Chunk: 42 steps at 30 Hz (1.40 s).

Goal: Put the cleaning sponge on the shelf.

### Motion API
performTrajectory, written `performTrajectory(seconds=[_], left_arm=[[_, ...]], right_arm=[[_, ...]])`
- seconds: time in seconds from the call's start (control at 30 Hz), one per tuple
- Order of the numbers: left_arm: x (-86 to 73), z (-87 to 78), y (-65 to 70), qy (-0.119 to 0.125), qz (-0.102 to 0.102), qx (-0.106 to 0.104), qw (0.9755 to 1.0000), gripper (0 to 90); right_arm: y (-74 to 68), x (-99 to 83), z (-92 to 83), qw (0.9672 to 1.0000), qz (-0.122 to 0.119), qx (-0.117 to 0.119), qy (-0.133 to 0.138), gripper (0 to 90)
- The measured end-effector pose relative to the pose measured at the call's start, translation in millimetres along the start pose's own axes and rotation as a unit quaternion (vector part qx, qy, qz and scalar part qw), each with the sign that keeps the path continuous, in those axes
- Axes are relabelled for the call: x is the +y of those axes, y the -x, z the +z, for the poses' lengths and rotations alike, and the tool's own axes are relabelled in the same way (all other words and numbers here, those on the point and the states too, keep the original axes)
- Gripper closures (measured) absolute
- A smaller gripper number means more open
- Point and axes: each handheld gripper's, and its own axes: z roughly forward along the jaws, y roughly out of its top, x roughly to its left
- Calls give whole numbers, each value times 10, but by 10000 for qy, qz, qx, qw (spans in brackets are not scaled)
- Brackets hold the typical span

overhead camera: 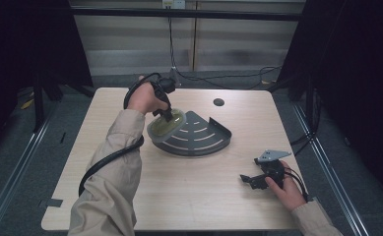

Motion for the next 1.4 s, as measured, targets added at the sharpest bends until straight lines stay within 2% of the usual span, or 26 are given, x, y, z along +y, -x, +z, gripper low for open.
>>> performTrajectory(seconds=[0.07,0.33,0.8,1.03,1.4], left_arm=[[28,10,-6,10,50,-10,10000,716],[124,103,-20,-74,-14,12,10000,716],[243,185,-60,35,-29,116,9999,715],[288,329,-58,42,-47,105,9999,715],[289,563,-124,-43,-48,86,9999,715]], right_arm=[[0,0,-1,10000,-2,-7,-6,93],[0,0,-1,10000,3,-9,0,93],[0,1,-1,10000,0,-14,-3,93],[0,0,-1,10000,-2,-10,0,93],[0,1,-1,10000,3,-11,-2,93]])
